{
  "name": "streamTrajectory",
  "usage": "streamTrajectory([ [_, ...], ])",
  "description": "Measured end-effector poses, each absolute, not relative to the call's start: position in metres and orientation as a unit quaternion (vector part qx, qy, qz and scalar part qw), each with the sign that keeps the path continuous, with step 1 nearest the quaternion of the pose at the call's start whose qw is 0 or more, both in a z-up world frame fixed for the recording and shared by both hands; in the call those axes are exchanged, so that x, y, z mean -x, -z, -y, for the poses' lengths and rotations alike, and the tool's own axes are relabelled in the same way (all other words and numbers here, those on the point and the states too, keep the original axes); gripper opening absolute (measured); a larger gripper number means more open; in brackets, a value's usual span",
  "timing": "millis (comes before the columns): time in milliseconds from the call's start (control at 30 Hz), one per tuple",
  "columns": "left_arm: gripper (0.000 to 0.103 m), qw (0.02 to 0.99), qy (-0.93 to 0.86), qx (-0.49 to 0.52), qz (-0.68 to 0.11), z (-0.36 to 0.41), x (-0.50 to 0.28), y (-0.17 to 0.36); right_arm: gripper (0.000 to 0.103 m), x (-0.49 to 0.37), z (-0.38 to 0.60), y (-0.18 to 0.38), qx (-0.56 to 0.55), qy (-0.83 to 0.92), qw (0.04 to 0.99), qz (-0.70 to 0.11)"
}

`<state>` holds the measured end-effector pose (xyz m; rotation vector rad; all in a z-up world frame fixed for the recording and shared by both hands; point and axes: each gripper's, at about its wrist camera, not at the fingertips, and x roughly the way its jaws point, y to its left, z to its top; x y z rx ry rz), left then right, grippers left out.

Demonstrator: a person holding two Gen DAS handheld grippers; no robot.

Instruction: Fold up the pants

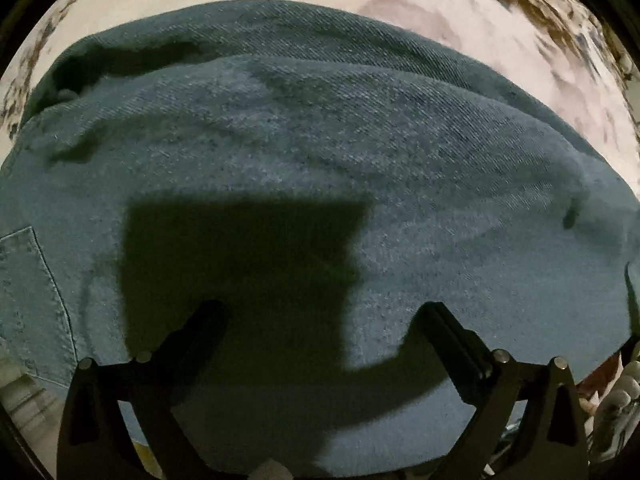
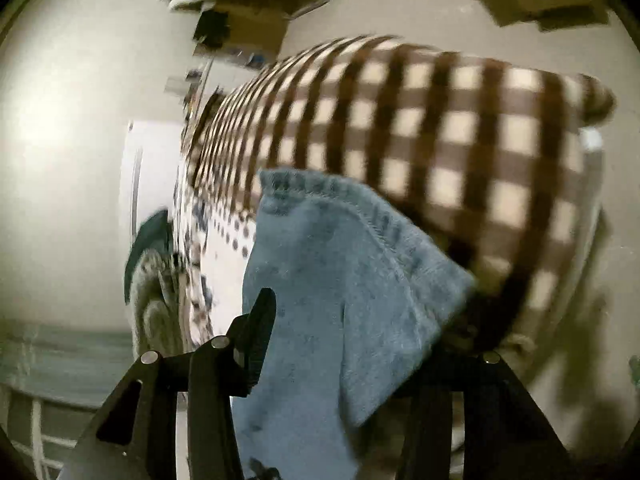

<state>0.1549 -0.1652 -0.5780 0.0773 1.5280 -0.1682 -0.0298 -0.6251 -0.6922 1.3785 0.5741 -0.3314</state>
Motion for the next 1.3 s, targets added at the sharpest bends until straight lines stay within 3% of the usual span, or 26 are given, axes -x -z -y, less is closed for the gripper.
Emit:
streamTrajectory([
  [133,0.103,0.723,0.06,-0.025,-0.688,0.167,-0.157,0.57,0.059,0.021,0.626,0.709,-0.633,0.131,0.724,-0.242],
  [167,0.103,0.72,0.059,-0.025,-0.69,0.167,-0.157,0.57,0.048,0.021,0.626,0.709,-0.631,0.133,0.724,-0.243],
  [200,0.103,0.719,0.058,-0.024,-0.692,0.168,-0.157,0.568,0.014,0.022,0.625,0.708,-0.627,0.142,0.725,-0.248],
  [233,0.103,0.719,0.058,-0.022,-0.692,0.171,-0.17,0.564,0.009,0.024,0.624,0.706,-0.625,0.153,0.724,-0.25],
  [533,0.103,0.747,0.083,0.028,-0.659,0.15,-0.184,0.499,0.008,0.012,0.575,0.595,-0.58,0.145,0.771,-0.216],
  [733,0.103,0.771,0.079,0.055,-0.63,0.095,-0.172,0.454,0.008,-0.016,0.494,0.53,-0.513,0.109,0.817,-0.239],
  [833,0.103,0.776,0.066,0.059,-0.624,0.05,-0.163,0.464,0.008,-0.044,0.432,0.511,-0.476,0.084,0.833,-0.269],
  [1033,0.103,0.769,0.027,0.087,-0.632,-0.038,-0.131,0.487,0.008,-0.1,0.288,0.537,-0.406,0.017,0.844,-0.35],
  [1233,0.103,0.765,-0.019,0.102,-0.635,-0.117,-0.109,0.5,0.008,-0.148,0.156,0.612,-0.322,-0.036,0.836,-0.444],
  [1267,0.103,0.762,-0.025,0.107,-0.638,-0.128,-0.105,0.503,0.01,-0.151,0.14,0.624,-0.306,-0.033,0.832,-0.462],
  [1300,0.103,0.759,-0.032,0.114,-0.64,-0.139,-0.101,0.506,0.018,-0.153,0.127,0.638,-0.296,-0.022,0.825,-0.481],
])
